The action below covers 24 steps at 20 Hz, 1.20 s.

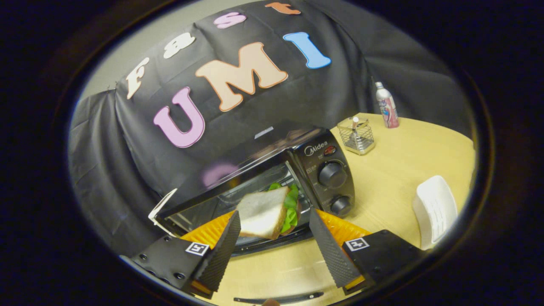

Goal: Open the toaster oven, put the food inside, and close the toaster oven door.

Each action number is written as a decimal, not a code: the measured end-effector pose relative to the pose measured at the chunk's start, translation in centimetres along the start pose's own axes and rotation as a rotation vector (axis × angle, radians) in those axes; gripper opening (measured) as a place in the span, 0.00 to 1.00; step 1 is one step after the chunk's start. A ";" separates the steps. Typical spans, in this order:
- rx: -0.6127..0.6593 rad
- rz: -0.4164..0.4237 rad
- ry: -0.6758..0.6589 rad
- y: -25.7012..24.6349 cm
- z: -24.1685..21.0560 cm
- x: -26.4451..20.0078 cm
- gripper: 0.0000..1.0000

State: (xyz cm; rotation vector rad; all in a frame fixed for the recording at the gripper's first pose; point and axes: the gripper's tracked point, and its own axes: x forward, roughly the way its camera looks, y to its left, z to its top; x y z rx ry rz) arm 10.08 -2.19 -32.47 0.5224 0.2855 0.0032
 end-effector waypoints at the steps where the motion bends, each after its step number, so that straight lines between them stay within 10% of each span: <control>1: -0.030 -0.005 -0.003 0.0 -0.2 -1.4 1.00; 12: -0.221 -0.056 0.078 -1.7 -7.9 -12.0 1.00; 24: -0.340 -0.026 0.218 -0.5 -15.7 -8.5 1.00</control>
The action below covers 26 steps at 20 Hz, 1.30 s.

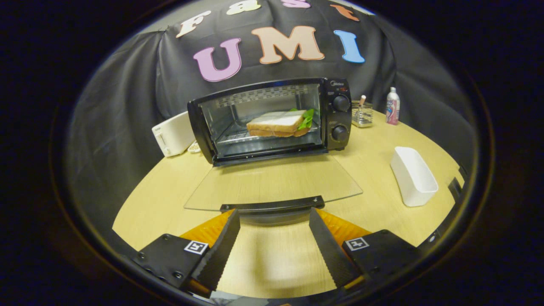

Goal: Open the toaster oven, put the food inside, and close the toaster oven door.

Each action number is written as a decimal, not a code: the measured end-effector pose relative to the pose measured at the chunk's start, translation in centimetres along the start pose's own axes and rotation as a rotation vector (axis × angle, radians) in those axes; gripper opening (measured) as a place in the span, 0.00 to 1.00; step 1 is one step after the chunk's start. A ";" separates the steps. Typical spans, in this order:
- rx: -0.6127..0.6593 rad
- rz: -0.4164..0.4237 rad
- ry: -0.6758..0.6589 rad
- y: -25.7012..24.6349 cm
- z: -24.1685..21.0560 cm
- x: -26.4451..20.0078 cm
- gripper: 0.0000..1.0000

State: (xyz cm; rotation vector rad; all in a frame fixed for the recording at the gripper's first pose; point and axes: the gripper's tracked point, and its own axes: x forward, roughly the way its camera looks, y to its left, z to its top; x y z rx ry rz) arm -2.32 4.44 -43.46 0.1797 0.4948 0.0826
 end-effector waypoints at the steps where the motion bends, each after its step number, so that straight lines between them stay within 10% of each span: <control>1: -0.004 0.009 0.011 0.3 -0.4 0.4 1.00; 26: -0.041 0.078 -0.184 3.2 10.9 3.3 1.00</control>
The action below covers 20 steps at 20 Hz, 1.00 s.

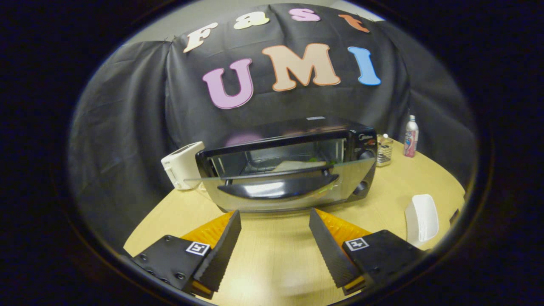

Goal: Open the toaster oven, put the food inside, and close the toaster oven door.

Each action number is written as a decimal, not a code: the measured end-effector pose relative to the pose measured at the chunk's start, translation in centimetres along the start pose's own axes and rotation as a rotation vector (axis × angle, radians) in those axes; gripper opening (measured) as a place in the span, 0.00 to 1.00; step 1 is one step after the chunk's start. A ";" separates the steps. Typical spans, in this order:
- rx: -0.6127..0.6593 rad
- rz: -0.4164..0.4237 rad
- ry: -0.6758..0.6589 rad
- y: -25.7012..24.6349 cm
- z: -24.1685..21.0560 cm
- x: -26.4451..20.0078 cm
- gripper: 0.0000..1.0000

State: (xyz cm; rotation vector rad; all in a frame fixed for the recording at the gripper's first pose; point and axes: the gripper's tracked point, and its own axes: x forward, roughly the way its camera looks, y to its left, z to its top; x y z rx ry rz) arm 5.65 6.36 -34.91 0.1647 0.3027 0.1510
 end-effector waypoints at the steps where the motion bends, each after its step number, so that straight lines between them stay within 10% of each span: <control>1: -0.016 -0.001 -0.003 0.1 -0.1 0.3 1.00; 20: -0.038 0.049 -0.226 -2.5 6.2 -10.1 0.99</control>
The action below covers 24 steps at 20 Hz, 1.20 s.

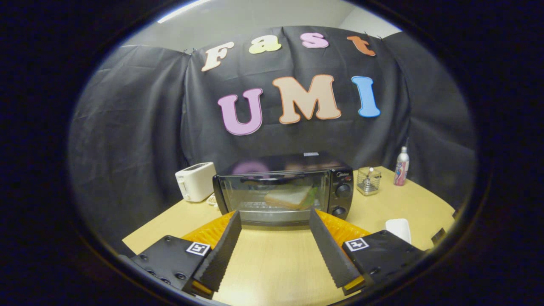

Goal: Open the toaster oven, put the food inside, and close the toaster oven door.

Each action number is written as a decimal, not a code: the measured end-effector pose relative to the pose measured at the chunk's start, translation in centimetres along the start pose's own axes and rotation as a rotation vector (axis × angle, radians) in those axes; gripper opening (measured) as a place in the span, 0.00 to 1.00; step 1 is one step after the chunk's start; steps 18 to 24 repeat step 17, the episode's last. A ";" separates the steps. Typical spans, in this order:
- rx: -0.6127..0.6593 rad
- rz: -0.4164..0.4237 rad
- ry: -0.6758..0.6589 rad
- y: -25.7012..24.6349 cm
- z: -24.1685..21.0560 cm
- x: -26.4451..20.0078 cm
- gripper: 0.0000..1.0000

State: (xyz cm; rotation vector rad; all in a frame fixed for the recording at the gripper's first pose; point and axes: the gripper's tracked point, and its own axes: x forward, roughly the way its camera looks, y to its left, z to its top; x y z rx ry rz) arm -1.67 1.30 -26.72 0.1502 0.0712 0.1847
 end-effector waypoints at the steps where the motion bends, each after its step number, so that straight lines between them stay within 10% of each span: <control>1: -0.001 0.008 -0.008 -0.2 0.7 -0.5 0.99; 24: 0.014 -0.084 -0.041 -6.2 4.0 -2.0 0.99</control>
